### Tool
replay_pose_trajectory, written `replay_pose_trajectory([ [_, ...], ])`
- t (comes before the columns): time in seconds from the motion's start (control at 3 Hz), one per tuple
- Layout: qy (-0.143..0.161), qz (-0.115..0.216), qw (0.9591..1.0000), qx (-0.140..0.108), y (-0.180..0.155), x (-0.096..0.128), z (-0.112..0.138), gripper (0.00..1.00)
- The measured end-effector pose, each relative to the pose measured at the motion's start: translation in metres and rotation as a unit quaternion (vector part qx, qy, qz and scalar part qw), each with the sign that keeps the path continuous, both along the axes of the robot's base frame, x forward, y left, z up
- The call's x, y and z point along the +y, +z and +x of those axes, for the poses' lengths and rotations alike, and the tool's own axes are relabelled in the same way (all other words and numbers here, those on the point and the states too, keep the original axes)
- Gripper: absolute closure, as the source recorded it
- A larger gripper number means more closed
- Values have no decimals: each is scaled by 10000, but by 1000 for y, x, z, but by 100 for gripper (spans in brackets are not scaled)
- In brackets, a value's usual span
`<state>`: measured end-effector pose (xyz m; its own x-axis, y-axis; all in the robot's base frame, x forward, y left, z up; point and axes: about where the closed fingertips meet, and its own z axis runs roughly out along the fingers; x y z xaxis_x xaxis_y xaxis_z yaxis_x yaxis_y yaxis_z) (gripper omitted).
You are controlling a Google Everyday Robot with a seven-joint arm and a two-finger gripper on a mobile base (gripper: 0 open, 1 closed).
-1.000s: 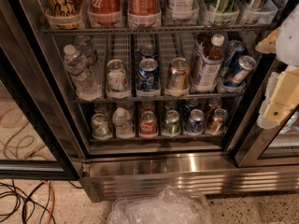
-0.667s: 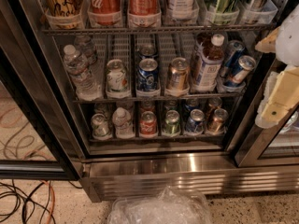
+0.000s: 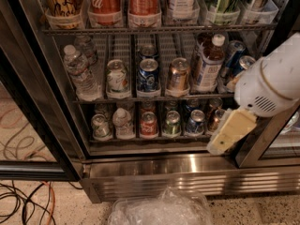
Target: Pick water bottle from bottom shelf of fridge
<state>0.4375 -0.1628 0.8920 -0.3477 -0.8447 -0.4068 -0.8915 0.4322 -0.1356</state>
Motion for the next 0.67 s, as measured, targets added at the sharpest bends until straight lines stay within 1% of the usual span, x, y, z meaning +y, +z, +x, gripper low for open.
replay_pose_trajectory([
  [0.33, -258, 652, 9975, 101, -47, 41, 9, 0],
  [0.67, -373, 803, 9958, -234, -44, 49, 26, 0],
])
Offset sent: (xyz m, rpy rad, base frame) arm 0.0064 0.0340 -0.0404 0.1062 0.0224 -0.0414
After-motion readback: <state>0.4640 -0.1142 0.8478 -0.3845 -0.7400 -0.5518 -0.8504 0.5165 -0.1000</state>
